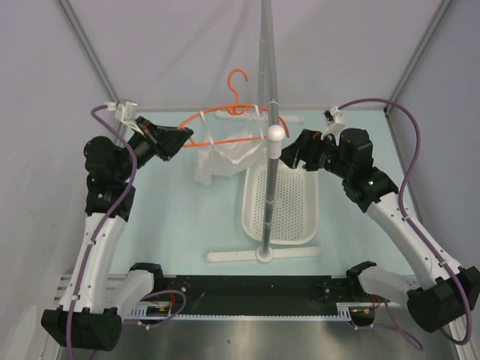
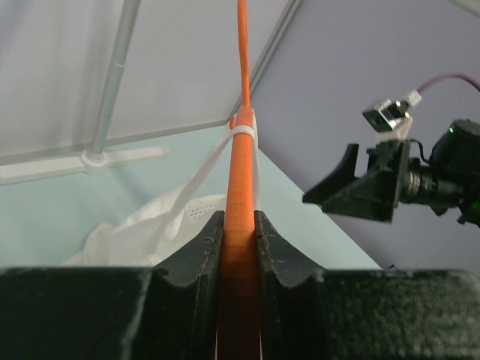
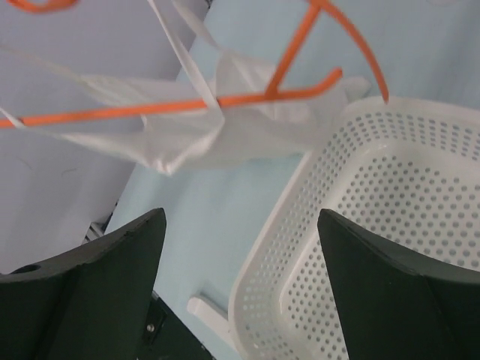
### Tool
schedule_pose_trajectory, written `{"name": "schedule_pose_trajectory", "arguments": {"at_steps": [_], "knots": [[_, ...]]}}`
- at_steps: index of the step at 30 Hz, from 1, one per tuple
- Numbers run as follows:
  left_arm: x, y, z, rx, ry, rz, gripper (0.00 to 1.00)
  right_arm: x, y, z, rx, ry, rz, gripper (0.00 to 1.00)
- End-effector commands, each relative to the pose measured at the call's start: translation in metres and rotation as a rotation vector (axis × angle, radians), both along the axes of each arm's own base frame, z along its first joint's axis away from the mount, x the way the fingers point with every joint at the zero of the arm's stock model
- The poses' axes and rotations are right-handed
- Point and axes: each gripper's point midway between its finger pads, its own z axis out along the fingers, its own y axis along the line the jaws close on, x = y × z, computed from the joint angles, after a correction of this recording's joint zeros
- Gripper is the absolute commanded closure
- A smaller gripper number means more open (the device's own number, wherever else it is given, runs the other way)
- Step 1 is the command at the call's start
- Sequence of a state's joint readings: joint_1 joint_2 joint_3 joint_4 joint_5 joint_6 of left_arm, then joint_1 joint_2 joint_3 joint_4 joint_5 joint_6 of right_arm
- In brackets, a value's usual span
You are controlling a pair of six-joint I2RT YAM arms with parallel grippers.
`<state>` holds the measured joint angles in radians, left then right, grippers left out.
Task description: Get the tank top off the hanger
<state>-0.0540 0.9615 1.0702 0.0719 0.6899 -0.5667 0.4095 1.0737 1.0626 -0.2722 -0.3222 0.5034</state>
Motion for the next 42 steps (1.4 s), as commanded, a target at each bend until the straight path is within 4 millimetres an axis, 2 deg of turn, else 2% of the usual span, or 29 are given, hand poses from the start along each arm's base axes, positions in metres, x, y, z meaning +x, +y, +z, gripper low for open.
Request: {"name": "schedule_pose_trajectory", "arguments": {"at_steps": [1,3,5,7,8,13,14,15,18,19,21,22,25,33,36,37,39,40,42], "knots": [[-0.019,-0.005,-0.005,0.017,-0.051,0.011,1.0,0.029,0.013,0.058,0.092,-0.202,-0.021,0.14],[-0.021,-0.005,-0.014,0.039,-0.03,0.013,1.0,0.031,0.022,0.069,0.105,-0.234,0.006,0.19],[-0.023,-0.005,-0.02,0.053,-0.025,0.011,1.0,0.038,0.029,0.071,0.097,-0.245,0.008,0.24],[-0.026,-0.005,-0.021,0.059,-0.028,0.006,1.0,0.043,0.036,0.062,0.088,-0.223,0.009,0.3],[-0.027,-0.006,-0.023,0.059,-0.023,0.001,1.0,0.045,0.04,0.07,0.108,-0.253,0.016,0.31],[-0.032,-0.007,-0.024,0.071,-0.032,-0.017,1.0,0.052,0.062,0.063,0.111,-0.25,0.043,0.33],[-0.033,-0.007,-0.026,0.07,-0.028,-0.019,1.0,0.056,0.068,0.056,0.105,-0.236,0.051,0.33],[-0.034,-0.007,-0.028,0.071,-0.027,-0.02,1.0,0.058,0.071,0.059,0.109,-0.243,0.056,0.34],[-0.036,-0.008,-0.03,0.071,-0.026,-0.025,1.0,0.065,0.082,0.045,0.09,-0.212,0.061,0.36],[-0.037,-0.008,-0.037,0.077,0.004,-0.027,1.0,0.066,0.083,0.045,0.09,-0.21,0.058,0.37],[-0.039,-0.008,-0.037,0.079,0.002,-0.032,1.0,0.069,0.086,0.041,0.092,-0.203,0.057,0.41],[-0.039,-0.008,-0.038,0.081,0.006,-0.03,1.0,0.07,0.087,0.041,0.097,-0.202,0.058,0.48],[-0.043,-0.008,-0.037,0.082,0.0,-0.031,1.0,0.071,0.087,0.039,0.097,-0.191,0.047,0.55],[-0.053,-0.009,-0.032,0.072,-0.01,-0.049,1.0,0.07,0.091,0.033,0.1,-0.168,0.051,0.58],[-0.055,-0.009,-0.031,0.071,-0.012,-0.052,1.0,0.07,0.093,0.032,0.109,-0.158,0.061,0.67],[-0.056,-0.009,-0.031,0.071,-0.012,-0.047,1.0,0.069,0.093,0.034,0.114,-0.161,0.062,0.76],[-0.056,-0.008,-0.031,0.074,-0.013,-0.041,1.0,0.069,0.093,0.038,0.13,-0.152,0.055,0.85],[-0.055,-0.007,-0.033,0.077,-0.007,-0.035,1.0,0.068,0.093,0.04,0.135,-0.152,0.054,0.95],[-0.053,-0.005,-0.035,0.083,-0.004,-0.017,1.0,0.068,0.09,0.045,0.154,-0.139,0.028,1.0]]}}
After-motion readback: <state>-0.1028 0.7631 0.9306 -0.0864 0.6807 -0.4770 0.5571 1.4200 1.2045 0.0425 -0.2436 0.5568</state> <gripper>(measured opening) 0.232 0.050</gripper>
